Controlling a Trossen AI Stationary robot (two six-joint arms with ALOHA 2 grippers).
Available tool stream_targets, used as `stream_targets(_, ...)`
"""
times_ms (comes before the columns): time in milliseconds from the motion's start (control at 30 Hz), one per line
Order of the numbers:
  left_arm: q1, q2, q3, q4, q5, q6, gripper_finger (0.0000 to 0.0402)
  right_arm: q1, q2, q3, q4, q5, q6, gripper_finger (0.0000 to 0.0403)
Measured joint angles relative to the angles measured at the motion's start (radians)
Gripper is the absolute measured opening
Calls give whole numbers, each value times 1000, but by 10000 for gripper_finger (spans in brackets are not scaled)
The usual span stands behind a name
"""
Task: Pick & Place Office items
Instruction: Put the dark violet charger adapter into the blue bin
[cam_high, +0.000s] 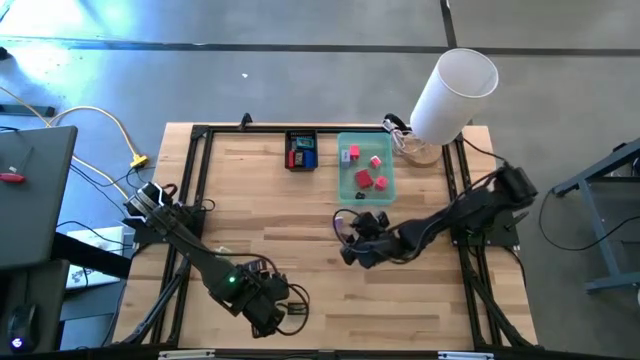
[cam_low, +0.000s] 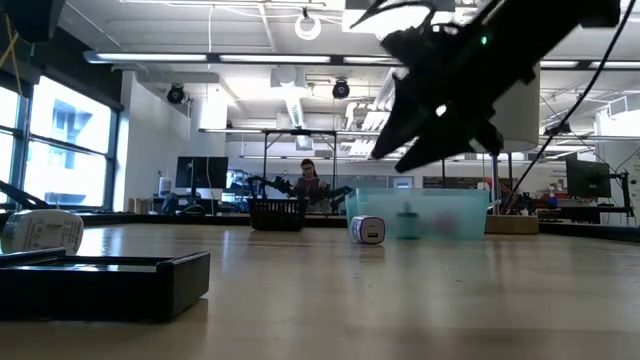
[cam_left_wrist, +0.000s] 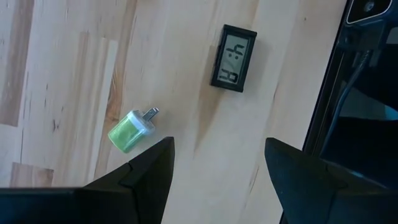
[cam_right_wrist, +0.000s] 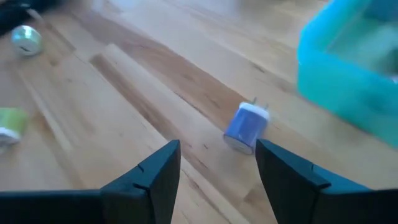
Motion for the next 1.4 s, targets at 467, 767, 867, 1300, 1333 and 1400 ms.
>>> stream_targets(467,2,0,0,0,-27,12,242,82,198,1,115,5,122,197)
stream_targets(767,2,0,0,0,-44,12,242,172,314,6,130,97,264,197)
stream_targets(867,2,0,0,0,-44,12,242,195,333,6,142,159,284,197)
stream_targets(1300,2,0,0,0,-46,2,242,225,336,0,191,195,173,209)
stream_targets(1333,2,0,0,0,-46,2,242,225,336,0,192,194,171,217)
stream_targets(1400,2,0,0,0,-46,1,242,225,336,0,196,189,165,237)
